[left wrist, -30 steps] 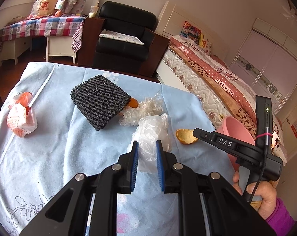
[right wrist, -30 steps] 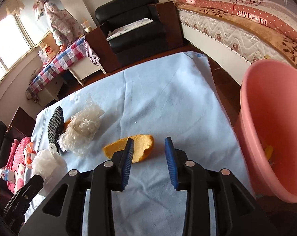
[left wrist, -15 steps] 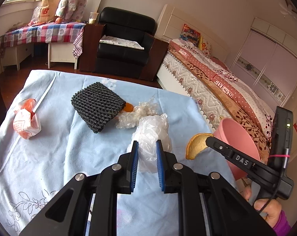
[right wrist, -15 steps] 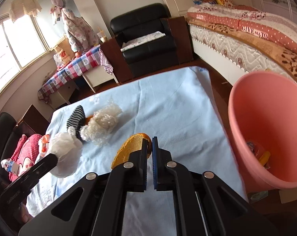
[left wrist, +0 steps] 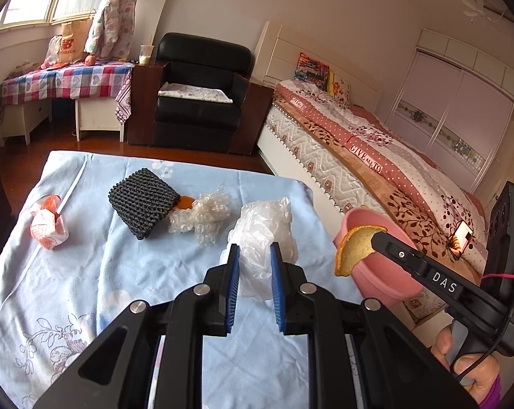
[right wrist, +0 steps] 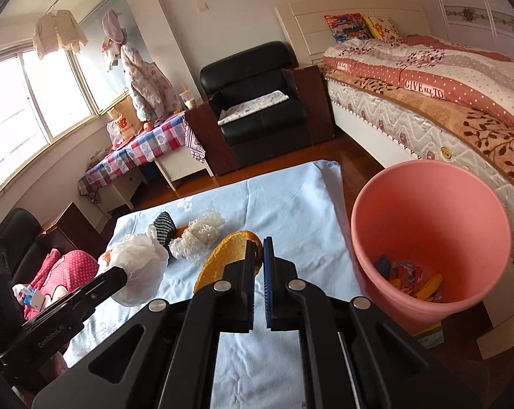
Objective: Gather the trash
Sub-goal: 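Carry the white bag and orange peel together over the pink bucket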
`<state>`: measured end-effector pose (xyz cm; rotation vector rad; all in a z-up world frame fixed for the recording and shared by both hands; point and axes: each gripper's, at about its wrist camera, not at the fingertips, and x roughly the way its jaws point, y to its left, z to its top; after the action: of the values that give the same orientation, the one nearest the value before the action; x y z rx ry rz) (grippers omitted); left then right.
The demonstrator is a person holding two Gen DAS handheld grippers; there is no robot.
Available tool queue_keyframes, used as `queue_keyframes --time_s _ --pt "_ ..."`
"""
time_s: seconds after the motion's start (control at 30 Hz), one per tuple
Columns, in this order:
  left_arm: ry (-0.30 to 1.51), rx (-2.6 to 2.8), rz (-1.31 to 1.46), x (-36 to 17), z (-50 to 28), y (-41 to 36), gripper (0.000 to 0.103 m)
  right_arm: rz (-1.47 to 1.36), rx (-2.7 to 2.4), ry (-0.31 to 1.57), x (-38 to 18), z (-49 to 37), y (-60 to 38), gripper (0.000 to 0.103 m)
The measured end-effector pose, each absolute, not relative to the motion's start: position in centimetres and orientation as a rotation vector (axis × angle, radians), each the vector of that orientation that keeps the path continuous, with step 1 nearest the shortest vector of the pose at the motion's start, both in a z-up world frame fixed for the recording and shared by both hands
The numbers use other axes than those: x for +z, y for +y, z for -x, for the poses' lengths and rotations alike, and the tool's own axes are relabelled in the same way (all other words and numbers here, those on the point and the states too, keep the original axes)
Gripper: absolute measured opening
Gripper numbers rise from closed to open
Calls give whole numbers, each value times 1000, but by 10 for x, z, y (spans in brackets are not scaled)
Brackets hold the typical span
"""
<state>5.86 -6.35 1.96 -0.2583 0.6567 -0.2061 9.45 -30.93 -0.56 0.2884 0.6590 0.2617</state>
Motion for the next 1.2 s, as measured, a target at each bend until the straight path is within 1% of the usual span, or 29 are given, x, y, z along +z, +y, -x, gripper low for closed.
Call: queue_keyframes --time_s 0.33,0.63,0.93,1.2 --pt "597 -226 261 55 -17 -76 16 -294 252 574 32 -54 -324 5" --pt "581 -258 259 80 -2 -98 16 -313 222 505 54 -23 -341 5" --pt "563 -347 195 99 -8 -146 16 -335 140 435 71 -7 -377 5" --pt "588 -418 154 93 -34 -190 16 -351 59 449 58 -24 -410 5"
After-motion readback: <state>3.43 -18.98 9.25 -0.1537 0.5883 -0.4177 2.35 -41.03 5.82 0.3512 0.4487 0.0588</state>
